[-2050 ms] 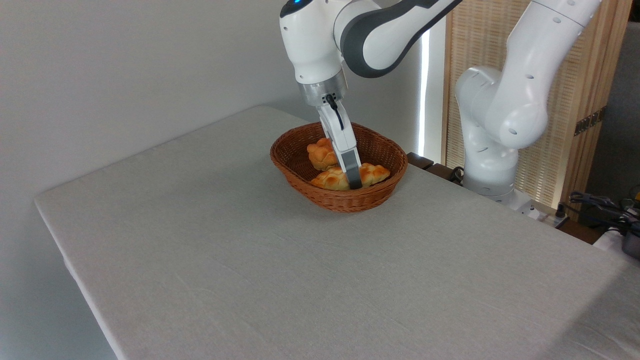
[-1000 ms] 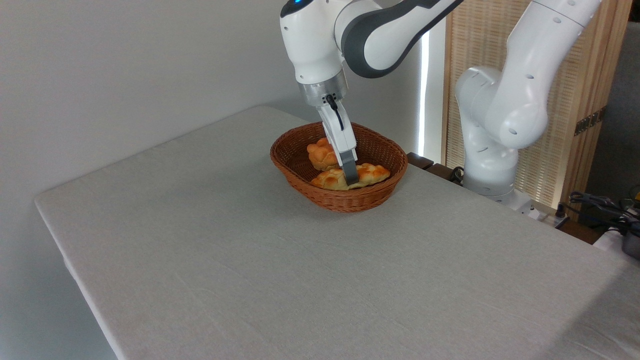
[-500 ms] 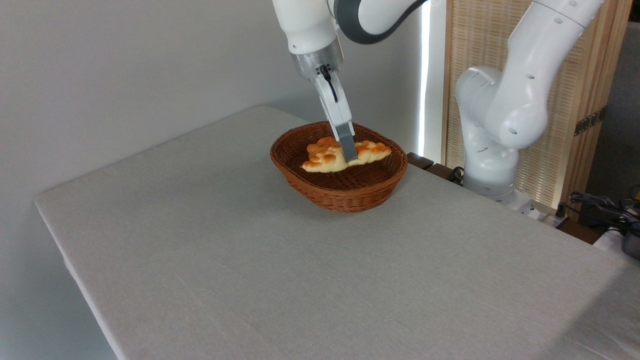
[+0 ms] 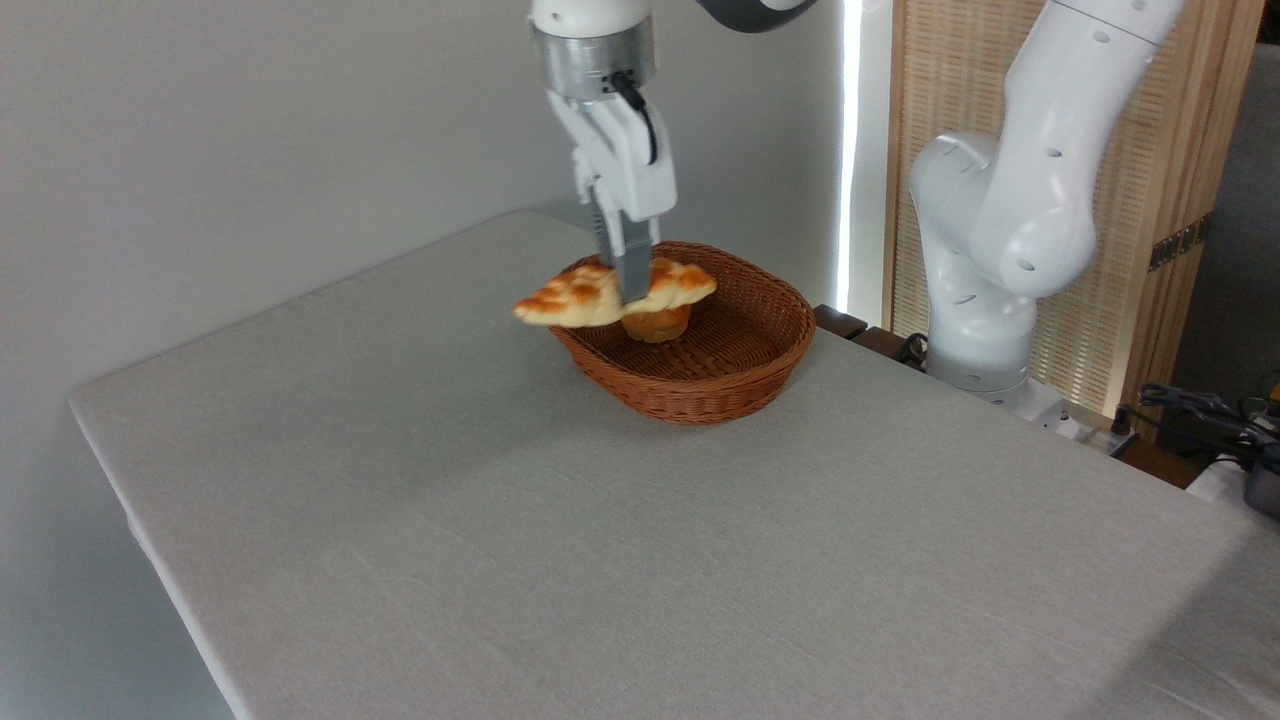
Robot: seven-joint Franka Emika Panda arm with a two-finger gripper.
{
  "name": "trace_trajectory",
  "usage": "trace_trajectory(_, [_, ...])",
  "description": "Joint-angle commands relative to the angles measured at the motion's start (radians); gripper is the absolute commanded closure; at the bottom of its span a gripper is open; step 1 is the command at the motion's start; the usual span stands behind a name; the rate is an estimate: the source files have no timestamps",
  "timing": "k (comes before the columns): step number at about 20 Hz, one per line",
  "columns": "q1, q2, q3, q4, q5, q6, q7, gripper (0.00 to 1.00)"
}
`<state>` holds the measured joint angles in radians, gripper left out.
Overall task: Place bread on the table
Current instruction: 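Carry the croissant beside the basket and lower it onto the table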
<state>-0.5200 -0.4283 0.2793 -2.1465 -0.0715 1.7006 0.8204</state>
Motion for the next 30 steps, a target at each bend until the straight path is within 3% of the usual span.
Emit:
trace_trajectory(1, [-0.006, 0.325, 0.070, 0.311, -0.013, -0.021, -0.009, 0.76])
trace_trajectory(4, [-0.002, 0.527, 0.090, 0.468, -0.024, -0.018, -0.015, 0.73])
trace_trajectory(6, [-0.003, 0.624, 0.089, 0.525, -0.076, 0.008, -0.082, 0.72])
trace_trajectory(10, [-0.009, 0.700, 0.074, 0.527, -0.091, 0.103, -0.159, 0.66])
trace_trajectory(11, [-0.009, 0.703, 0.074, 0.527, -0.091, 0.105, -0.168, 0.60])
trace_trajectory(14, [-0.006, 0.709, 0.074, 0.525, -0.087, 0.105, -0.181, 0.15])
trace_trajectory(16, [-0.006, 0.714, 0.074, 0.524, -0.083, 0.103, -0.181, 0.00])
trace_trajectory(30, [-0.002, 0.747, 0.075, 0.516, -0.080, 0.102, -0.182, 0.00])
